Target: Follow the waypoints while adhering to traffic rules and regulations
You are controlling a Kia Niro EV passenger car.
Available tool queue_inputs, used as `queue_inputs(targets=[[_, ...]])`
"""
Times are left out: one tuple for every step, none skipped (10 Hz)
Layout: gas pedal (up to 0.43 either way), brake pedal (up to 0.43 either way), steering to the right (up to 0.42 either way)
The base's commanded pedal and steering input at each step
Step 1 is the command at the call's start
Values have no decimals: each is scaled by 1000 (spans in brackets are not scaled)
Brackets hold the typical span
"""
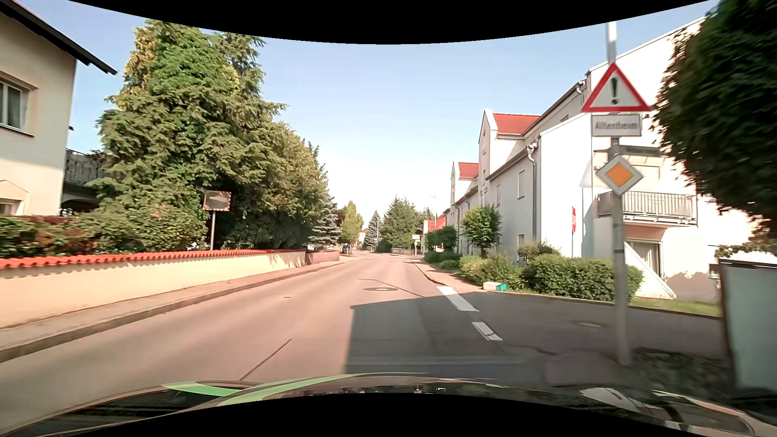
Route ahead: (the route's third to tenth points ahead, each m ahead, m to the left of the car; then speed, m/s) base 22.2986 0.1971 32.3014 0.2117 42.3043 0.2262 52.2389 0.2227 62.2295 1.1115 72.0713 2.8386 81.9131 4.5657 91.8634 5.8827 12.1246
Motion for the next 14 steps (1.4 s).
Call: queue_inputs(targets=[[67, 0, 7], [67, 0, 6], [67, 0, 6], [67, 0, 6], [67, 0, 5], [67, 0, 5], [67, 0, 5], [67, 0, 5], [67, 0, 5], [67, 0, 5], [67, 0, 6], [67, 0, 6], [67, 0, 5], [67, 0, 5]])
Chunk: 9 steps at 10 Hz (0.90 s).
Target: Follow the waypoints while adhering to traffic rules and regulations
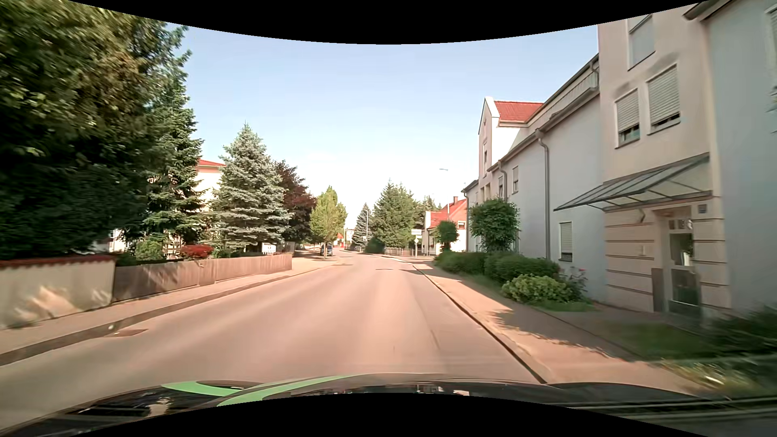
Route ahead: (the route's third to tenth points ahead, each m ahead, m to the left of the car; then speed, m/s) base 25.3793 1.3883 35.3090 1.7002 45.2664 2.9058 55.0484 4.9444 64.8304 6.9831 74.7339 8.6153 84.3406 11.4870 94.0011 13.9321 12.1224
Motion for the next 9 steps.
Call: queue_inputs(targets=[[67, 0, 5], [67, 0, 5], [67, 0, 5], [67, 0, 5], [67, 0, 4], [67, 0, 3], [67, 0, 3], [67, 0, 2], [67, 0, 2]])
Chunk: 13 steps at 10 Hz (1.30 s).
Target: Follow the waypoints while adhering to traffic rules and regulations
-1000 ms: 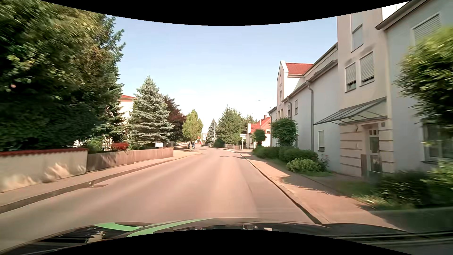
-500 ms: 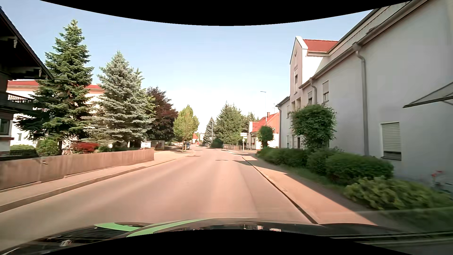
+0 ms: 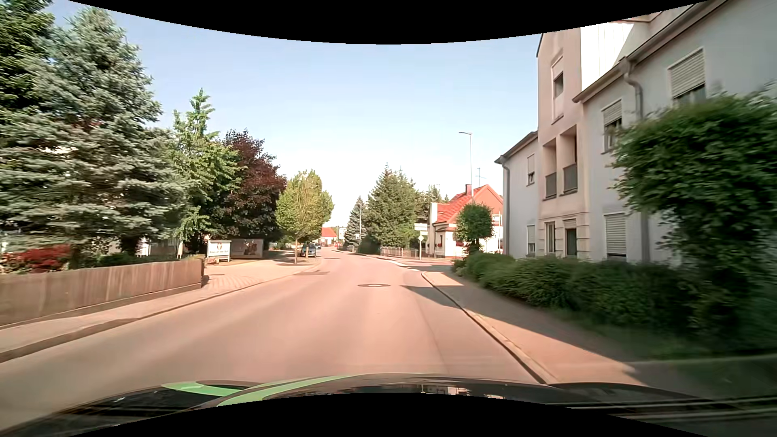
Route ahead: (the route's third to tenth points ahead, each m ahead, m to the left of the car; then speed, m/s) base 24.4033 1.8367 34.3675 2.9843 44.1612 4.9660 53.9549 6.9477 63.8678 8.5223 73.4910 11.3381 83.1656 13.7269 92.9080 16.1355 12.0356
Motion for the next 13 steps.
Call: queue_inputs(targets=[[67, 0, 2], [67, 0, 2], [67, 0, 1], [67, 0, 0], [67, 0, 0], [67, 0, 0], [59, 0, 0], [59, 0, -4], [59, 0, -5], [59, 0, -6], [59, 0, -8], [59, 0, -11], [59, 0, -16]])
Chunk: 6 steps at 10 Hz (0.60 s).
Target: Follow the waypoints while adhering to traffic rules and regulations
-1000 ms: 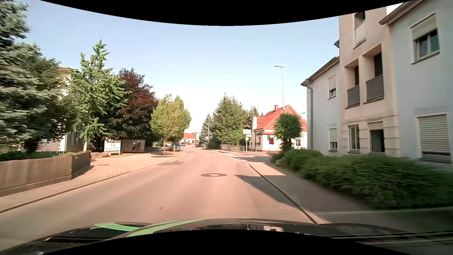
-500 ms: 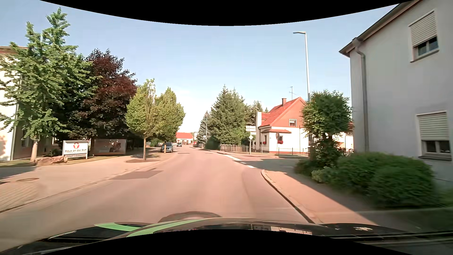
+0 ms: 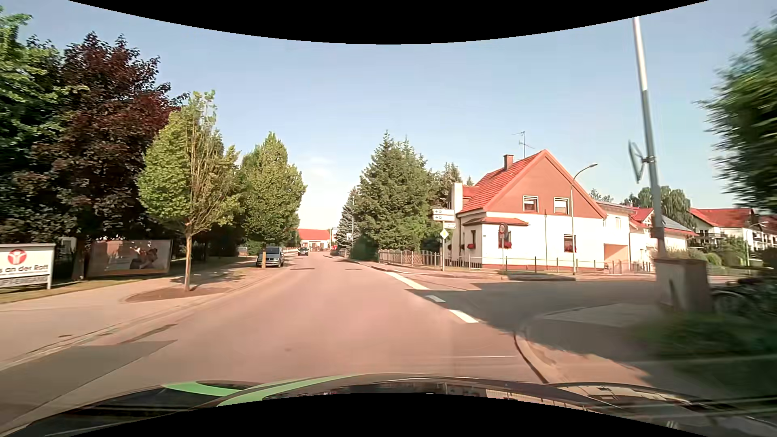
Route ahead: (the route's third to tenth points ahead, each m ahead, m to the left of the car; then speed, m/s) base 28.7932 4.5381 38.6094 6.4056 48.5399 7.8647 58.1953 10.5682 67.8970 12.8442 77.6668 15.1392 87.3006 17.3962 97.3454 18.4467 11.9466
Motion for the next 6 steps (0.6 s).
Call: queue_inputs(targets=[[59, 0, -19], [59, 0, -20], [59, 0, -22], [59, 0, -28], [59, 0, -33], [59, 0, -39]])
